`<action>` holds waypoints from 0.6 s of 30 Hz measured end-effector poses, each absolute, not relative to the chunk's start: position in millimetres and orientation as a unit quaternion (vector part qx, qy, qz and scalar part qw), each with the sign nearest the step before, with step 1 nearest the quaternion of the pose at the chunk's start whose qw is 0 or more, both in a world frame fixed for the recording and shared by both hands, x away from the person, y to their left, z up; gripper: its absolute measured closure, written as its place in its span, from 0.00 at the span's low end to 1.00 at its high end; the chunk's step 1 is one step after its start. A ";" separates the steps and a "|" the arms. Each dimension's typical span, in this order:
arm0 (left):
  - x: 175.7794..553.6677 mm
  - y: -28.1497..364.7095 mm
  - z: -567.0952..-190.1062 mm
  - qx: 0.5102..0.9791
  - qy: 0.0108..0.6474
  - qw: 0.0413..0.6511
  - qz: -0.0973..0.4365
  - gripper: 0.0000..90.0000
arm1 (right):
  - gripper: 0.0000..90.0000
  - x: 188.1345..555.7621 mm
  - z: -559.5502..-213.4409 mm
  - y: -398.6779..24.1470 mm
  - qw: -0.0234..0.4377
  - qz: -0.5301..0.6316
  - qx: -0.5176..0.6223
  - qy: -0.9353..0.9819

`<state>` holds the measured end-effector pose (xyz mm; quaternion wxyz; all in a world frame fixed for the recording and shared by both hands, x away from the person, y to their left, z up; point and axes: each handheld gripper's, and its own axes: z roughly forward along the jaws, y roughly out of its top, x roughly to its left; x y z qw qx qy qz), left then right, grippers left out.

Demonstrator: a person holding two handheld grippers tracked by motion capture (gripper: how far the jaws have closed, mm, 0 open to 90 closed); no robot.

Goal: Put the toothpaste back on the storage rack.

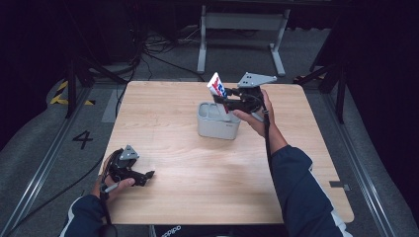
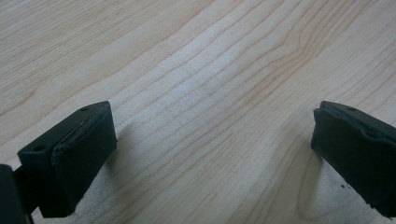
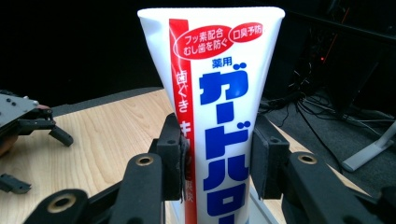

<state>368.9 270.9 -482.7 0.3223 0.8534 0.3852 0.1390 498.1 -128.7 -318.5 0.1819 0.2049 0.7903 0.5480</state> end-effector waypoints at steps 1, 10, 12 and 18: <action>368.9 270.9 -482.8 0.853 0.385 0.323 0.139 0.01 | 0.70 499.9 -319.0 -128.0 0.184 0.548 0.206 0.789; 368.9 270.7 -483.3 0.852 0.386 0.325 0.140 0.01 | 0.69 515.6 -330.6 -121.7 0.176 0.542 0.214 0.794; 368.9 270.7 -483.3 0.852 0.386 0.325 0.140 0.01 | 0.69 517.3 -331.9 -121.6 0.175 0.543 0.216 0.792; 369.1 270.8 -483.4 0.852 0.385 0.326 0.141 0.01 | 0.69 526.8 -336.9 -119.0 0.175 0.544 0.230 0.788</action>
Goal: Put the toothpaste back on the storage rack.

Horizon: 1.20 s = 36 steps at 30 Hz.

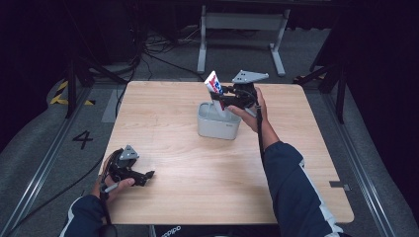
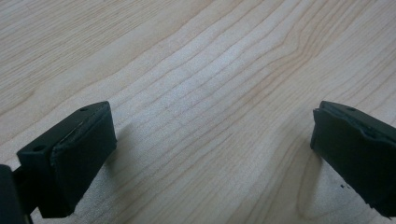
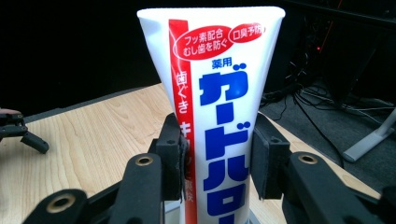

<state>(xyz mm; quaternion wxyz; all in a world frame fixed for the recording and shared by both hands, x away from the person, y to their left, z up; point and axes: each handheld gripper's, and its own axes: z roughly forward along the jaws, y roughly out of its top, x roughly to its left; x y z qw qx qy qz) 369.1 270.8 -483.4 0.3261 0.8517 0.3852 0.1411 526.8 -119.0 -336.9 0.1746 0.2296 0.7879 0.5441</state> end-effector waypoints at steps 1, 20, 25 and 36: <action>369.1 270.8 -483.4 0.852 0.385 0.326 0.141 0.01 | 0.69 526.8 -336.9 -119.0 0.175 0.544 0.230 0.788; 369.2 271.0 -483.3 0.853 0.384 0.325 0.141 0.01 | 0.67 533.5 -356.0 -122.0 0.172 0.519 0.250 0.799; 369.4 271.2 -483.3 0.853 0.383 0.326 0.140 0.01 | 0.66 530.6 -360.1 -127.2 0.169 0.506 0.246 0.809; 369.4 271.0 -483.4 0.852 0.383 0.327 0.140 0.01 | 0.66 523.3 -367.0 -138.2 0.168 0.492 0.245 0.818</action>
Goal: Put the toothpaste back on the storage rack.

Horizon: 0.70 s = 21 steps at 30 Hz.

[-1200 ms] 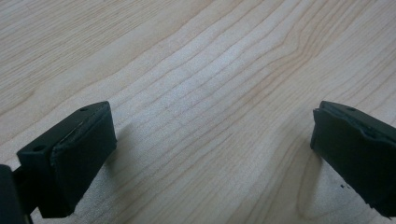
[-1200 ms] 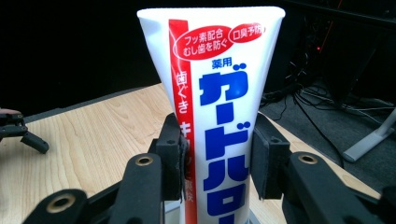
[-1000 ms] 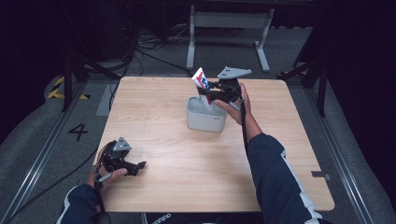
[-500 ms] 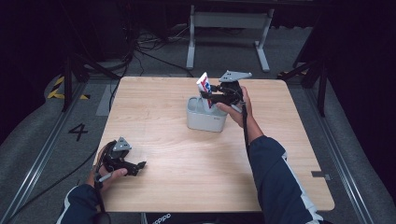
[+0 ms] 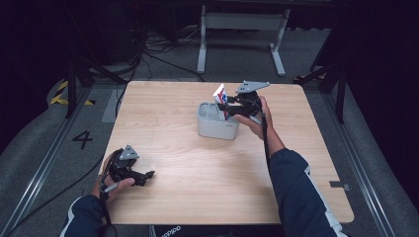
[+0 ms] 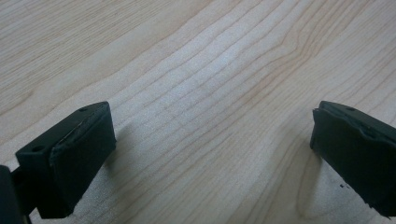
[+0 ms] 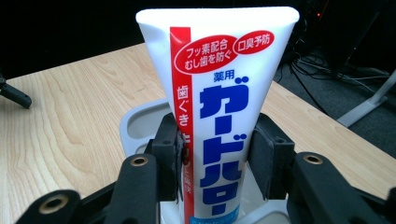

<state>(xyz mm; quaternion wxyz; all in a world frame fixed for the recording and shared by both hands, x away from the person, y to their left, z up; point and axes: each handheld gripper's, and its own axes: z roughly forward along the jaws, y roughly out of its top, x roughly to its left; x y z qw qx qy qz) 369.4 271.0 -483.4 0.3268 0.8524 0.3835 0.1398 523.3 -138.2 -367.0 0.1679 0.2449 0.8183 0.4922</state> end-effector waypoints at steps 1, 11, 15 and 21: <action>369.4 271.0 -483.5 0.852 0.384 0.327 0.140 0.01 | 0.66 523.2 -368.2 -139.0 0.167 0.490 0.245 0.820; 369.5 271.2 -483.3 0.853 0.382 0.326 0.140 0.01 | 0.65 519.2 -376.3 -143.0 0.157 0.469 0.244 0.834; 369.4 271.1 -483.3 0.853 0.383 0.325 0.140 0.01 | 0.64 518.1 -379.3 -144.2 0.153 0.461 0.247 0.839; 369.4 271.1 -483.3 0.853 0.383 0.325 0.140 0.01 | 0.63 514.2 -376.1 -144.6 0.154 0.452 0.242 0.845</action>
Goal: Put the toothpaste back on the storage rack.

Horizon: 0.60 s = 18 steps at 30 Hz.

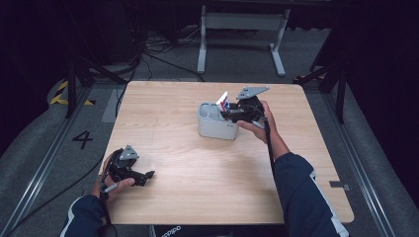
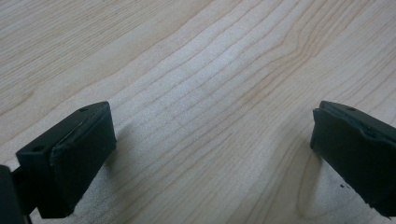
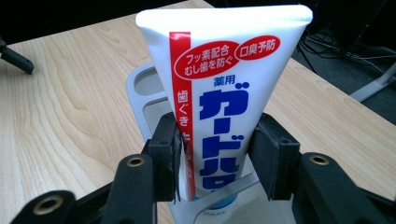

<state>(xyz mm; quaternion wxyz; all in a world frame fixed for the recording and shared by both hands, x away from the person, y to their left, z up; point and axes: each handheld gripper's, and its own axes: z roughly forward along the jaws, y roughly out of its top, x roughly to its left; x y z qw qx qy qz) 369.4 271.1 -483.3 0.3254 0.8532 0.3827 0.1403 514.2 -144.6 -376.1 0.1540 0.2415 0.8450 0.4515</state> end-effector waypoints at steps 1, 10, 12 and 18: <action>369.4 271.2 -483.3 0.853 0.383 0.325 0.141 0.01 | 0.63 513.3 -375.9 -144.4 0.155 0.451 0.241 0.845; 369.4 271.1 -483.3 0.853 0.383 0.325 0.141 0.01 | 0.61 510.2 -375.9 -147.1 0.154 0.453 0.239 0.845; 369.4 271.1 -483.3 0.853 0.383 0.325 0.141 0.01 | 0.61 509.7 -376.6 -148.6 0.151 0.457 0.239 0.843; 369.4 271.1 -483.4 0.853 0.383 0.325 0.140 0.01 | 0.61 506.6 -375.3 -151.9 0.150 0.463 0.240 0.840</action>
